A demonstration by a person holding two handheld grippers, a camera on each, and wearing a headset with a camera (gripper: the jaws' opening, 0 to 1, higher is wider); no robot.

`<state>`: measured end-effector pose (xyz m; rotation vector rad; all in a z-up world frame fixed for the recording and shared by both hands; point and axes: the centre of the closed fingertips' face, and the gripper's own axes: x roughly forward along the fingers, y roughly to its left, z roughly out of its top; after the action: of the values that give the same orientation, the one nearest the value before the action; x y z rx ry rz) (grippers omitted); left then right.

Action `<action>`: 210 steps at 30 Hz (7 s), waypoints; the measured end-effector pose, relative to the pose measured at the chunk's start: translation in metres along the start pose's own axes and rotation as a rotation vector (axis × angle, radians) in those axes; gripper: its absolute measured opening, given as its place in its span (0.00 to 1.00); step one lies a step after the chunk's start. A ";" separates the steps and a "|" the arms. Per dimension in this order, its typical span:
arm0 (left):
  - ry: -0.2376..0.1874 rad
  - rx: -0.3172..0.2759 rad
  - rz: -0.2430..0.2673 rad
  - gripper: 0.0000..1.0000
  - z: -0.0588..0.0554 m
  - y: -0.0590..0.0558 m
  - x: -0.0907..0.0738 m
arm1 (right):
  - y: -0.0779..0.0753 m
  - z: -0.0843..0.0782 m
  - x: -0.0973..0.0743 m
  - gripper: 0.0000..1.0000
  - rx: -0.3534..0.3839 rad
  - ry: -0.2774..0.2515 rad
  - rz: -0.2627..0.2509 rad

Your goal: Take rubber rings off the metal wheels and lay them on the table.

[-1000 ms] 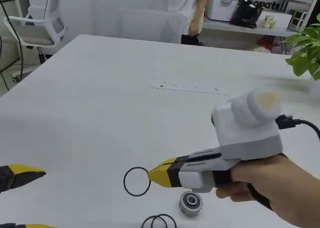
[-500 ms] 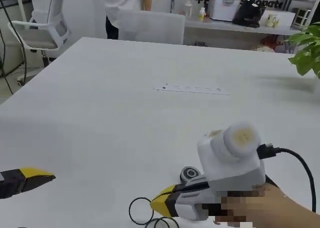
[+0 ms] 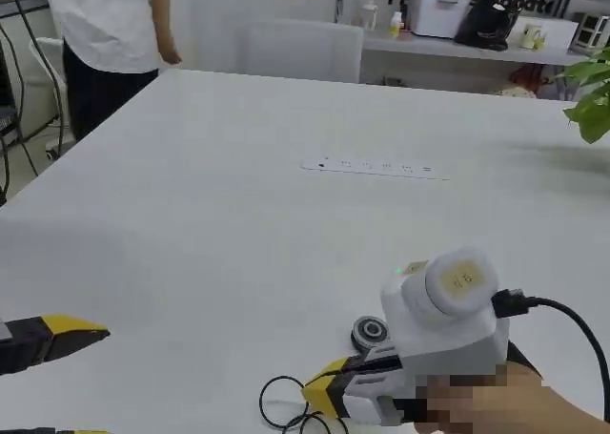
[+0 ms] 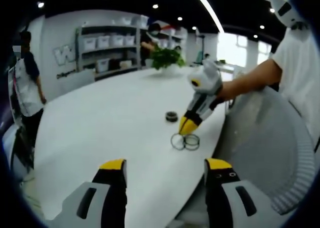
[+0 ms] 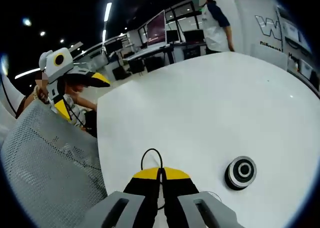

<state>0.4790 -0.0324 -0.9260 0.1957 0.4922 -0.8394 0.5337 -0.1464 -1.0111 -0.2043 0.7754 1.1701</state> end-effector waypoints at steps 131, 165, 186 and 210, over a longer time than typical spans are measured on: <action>0.005 0.177 -0.303 0.13 0.047 -0.024 0.238 | -0.104 -0.022 -0.046 0.00 0.074 -0.042 -0.237; 0.024 0.209 -0.287 0.13 0.047 -0.022 0.238 | -0.087 0.020 -0.052 0.00 0.177 -0.199 -0.186; 0.034 0.255 -0.365 0.38 0.063 -0.028 0.198 | -0.098 0.015 -0.061 0.00 0.204 -0.186 -0.218; -0.064 0.302 -0.251 0.55 0.108 -0.010 0.103 | -0.098 0.056 -0.102 0.00 0.241 -0.370 -0.230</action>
<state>0.5659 -0.1460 -0.8820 0.3891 0.3310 -1.1623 0.6274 -0.2328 -0.9288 0.1202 0.5427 0.8545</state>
